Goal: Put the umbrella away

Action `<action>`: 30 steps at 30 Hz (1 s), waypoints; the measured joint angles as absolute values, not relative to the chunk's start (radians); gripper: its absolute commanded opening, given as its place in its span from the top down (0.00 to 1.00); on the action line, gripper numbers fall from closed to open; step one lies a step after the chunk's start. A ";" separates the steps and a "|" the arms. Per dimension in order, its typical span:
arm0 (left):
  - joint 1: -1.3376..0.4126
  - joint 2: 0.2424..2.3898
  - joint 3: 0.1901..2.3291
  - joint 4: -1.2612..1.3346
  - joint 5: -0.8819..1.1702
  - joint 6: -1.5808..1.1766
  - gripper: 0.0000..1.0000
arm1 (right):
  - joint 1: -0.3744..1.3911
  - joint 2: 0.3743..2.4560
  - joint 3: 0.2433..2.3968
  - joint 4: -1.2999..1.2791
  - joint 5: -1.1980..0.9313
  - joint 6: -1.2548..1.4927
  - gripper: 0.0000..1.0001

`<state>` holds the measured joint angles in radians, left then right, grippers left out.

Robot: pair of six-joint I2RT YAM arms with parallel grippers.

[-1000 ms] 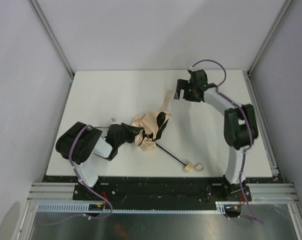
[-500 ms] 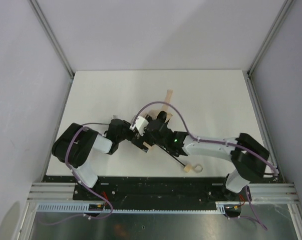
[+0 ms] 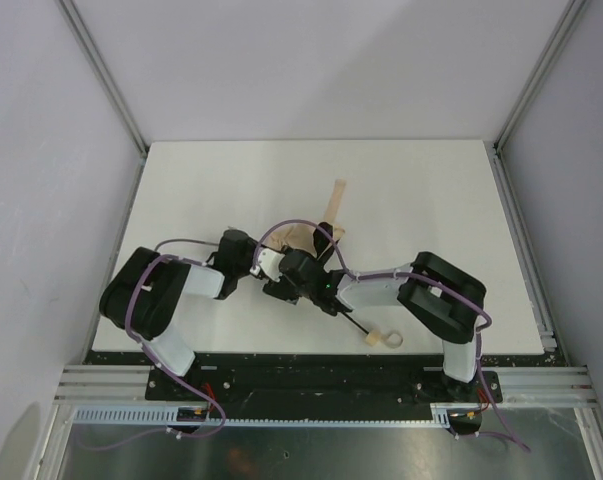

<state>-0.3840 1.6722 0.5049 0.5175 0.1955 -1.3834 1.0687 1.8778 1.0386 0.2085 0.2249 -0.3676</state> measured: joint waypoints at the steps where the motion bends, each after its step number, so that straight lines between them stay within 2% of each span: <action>1: -0.384 1.671 0.511 0.505 0.196 -1.381 1.00 | 1.066 1.893 1.041 0.216 0.236 -0.369 0.44; 7: -0.378 1.670 0.543 0.437 0.202 -1.377 1.00 | 1.062 1.922 1.059 0.253 0.319 -0.356 0.91; 9: -0.374 1.670 0.550 0.423 0.202 -1.379 1.00 | 1.056 1.926 1.063 0.257 0.334 -0.345 0.98; 12: -0.369 1.670 0.561 0.405 0.202 -1.378 1.00 | 1.040 1.928 1.078 0.243 0.305 -0.328 1.00; 13: -0.368 1.670 0.564 0.400 0.201 -1.377 0.96 | 1.032 1.928 1.081 0.237 0.289 -0.321 1.00; 16: -0.365 1.669 0.577 0.379 0.194 -1.365 0.73 | 1.003 1.928 1.095 0.219 0.219 -0.291 1.00; 19: -0.360 1.658 0.585 0.351 0.188 -1.344 0.44 | 0.982 1.930 1.105 0.210 0.157 -0.266 1.00; 21: -0.352 1.637 0.585 0.327 0.192 -1.309 0.32 | 0.966 1.937 1.114 0.211 0.119 -0.249 1.00; 23: -0.341 1.600 0.585 0.310 0.202 -1.272 0.24 | 0.949 1.953 1.125 0.220 0.069 -0.231 1.00; 25: -0.321 1.568 0.585 0.286 0.219 -1.239 0.09 | 0.934 1.965 1.136 0.231 0.027 -0.215 1.00; 27: -0.290 1.540 0.585 0.269 0.243 -1.211 0.03 | 0.925 1.972 1.142 0.240 -0.002 -0.203 1.00; 30: -0.229 1.505 0.585 0.261 0.289 -1.185 0.01 | 0.913 1.976 1.144 0.247 -0.041 -0.185 1.00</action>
<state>-0.2287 1.5051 0.5846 0.2607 0.2893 -1.1847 0.9134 1.9762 1.1442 0.2466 -0.0406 -0.1852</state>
